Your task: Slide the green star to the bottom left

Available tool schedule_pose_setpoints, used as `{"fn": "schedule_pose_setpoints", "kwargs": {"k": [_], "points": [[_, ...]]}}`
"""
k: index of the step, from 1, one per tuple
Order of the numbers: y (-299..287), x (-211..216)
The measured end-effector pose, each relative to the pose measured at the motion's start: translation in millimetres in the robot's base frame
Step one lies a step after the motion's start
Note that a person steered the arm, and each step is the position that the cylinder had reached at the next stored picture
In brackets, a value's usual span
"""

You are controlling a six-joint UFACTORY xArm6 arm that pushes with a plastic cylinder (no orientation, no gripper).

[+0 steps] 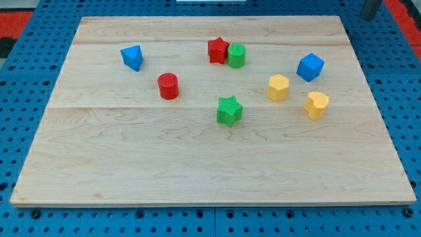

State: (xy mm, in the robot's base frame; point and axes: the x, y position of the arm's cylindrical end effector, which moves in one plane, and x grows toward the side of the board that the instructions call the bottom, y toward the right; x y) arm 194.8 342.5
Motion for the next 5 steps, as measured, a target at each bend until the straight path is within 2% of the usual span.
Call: {"fn": "schedule_pose_setpoints", "kwargs": {"k": [1, 3, 5], "points": [[-43, 25], [-195, 30], [-208, 98]]}}
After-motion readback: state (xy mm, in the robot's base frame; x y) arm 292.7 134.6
